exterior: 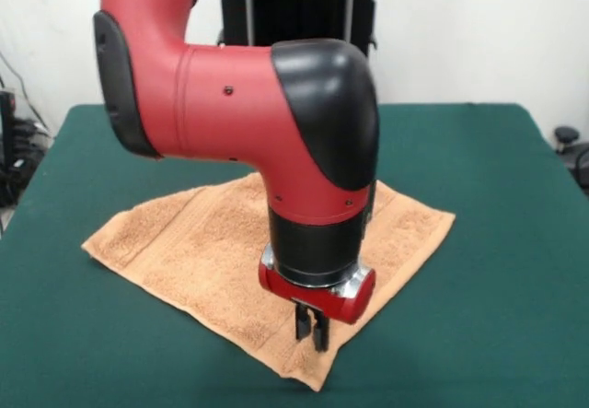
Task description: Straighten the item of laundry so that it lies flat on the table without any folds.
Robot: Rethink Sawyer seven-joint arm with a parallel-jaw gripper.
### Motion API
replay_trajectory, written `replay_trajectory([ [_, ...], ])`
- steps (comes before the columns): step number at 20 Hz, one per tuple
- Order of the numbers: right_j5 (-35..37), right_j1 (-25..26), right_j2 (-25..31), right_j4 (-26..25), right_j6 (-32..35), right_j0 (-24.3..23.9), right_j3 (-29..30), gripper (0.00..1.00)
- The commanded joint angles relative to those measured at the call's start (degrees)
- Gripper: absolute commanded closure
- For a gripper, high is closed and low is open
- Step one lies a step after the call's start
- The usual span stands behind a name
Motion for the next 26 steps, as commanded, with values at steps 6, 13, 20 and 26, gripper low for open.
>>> replay_trajectory([
  [6, -30.0, 16.1, 22.3, -4.5, -8.0, -3.2, 5.1, 1.00],
  [13, -31.6, 16.8, 23.7, -5.4, -6.0, -3.2, 4.0, 1.00],
  [20, -29.2, 15.2, 15.4, -1.8, 1.9, 2.8, 0.9, 1.00],
  [26, -26.4, 14.1, 6.8, 4.2, 11.1, 7.8, -0.6, 1.00],
])
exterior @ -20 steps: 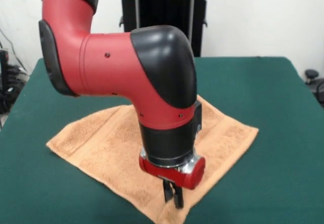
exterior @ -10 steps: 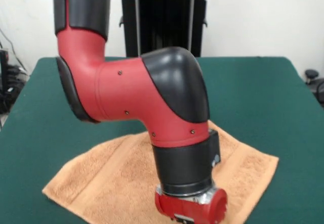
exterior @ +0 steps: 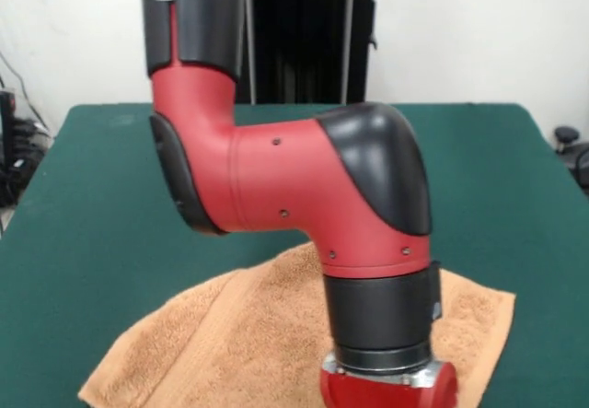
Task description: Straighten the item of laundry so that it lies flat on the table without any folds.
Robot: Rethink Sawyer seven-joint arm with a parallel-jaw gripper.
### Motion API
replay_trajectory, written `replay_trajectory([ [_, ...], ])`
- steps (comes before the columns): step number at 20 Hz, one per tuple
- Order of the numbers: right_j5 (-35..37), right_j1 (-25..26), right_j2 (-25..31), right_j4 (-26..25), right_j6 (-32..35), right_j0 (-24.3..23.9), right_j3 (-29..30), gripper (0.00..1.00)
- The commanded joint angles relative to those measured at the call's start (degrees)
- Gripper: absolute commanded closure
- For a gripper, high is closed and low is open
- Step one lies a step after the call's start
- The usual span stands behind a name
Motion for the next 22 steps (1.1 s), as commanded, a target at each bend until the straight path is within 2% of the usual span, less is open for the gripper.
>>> replay_trajectory([
  [1, 4.8, 7.8, -2.0, 3.4, 11.1, 7.9, 4.1, 1.00],
  [16, 2.7, 9.2, -0.8, 13.6, 11.1, 10.5, 3.3, 1.00],
  [22, 3.4, 9.6, -3.0, 17.0, 12.4, 12.3, 2.6, 1.00],
])
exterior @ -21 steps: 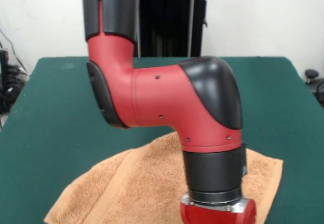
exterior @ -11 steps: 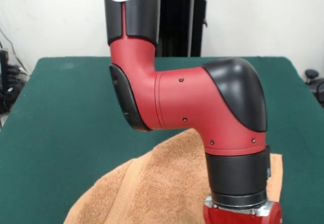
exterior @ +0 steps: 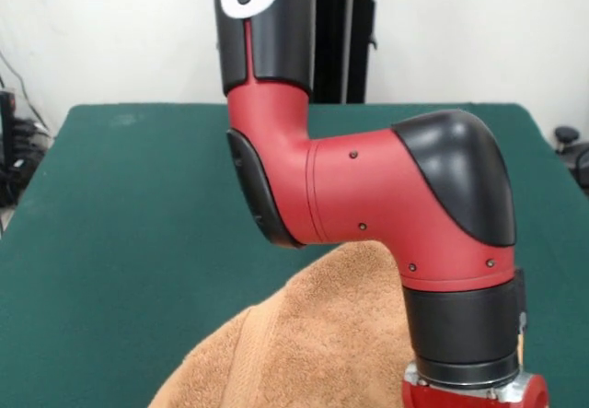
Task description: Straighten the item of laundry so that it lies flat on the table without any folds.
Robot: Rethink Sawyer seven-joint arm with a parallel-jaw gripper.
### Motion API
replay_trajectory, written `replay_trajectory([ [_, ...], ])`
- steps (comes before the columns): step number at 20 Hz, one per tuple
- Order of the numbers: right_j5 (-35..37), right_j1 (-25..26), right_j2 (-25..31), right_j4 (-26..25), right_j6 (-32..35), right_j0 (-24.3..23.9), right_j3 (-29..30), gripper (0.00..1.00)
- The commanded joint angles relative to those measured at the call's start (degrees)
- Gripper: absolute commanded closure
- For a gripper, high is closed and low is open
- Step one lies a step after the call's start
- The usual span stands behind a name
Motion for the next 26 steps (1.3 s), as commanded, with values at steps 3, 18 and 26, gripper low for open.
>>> replay_trajectory([
  [3, 4.3, 6.7, 0.3, 4.8, 12.2, 6.1, 6.0, 1.00],
  [18, 13.4, 3.1, -8.7, 11.0, 14.2, 10.1, 8.5, 0.00],
  [26, 24.1, 1.0, -19.1, 13.7, 17.5, 14.5, 9.5, 0.00],
])
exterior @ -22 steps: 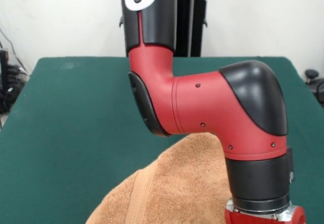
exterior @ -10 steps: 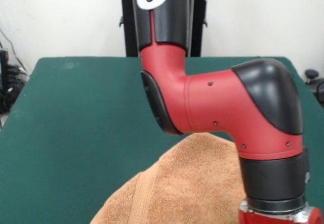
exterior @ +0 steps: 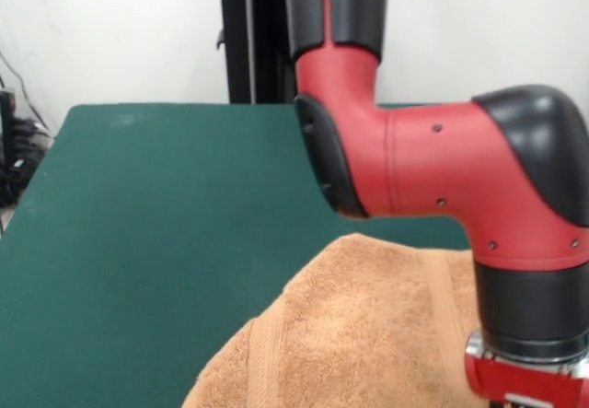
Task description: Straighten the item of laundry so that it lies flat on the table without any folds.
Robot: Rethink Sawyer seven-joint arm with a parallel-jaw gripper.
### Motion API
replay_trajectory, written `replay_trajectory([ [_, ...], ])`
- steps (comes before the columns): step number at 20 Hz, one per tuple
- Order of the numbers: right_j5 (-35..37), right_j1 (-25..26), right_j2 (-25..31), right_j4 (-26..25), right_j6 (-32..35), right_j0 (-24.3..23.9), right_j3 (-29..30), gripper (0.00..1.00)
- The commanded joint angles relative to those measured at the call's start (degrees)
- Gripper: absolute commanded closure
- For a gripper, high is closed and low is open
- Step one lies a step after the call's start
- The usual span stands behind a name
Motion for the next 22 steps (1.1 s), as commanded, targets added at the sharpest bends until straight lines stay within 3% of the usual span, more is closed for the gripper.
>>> replay_trajectory([
  [1, 18.0, 0.8, -6.2, 2.7, 17.4, 4.9, 10.8, 0.00],
  [22, 21.1, -9.5, -3.5, 4.9, 12.6, 3.9, 24.3, 0.00],
])
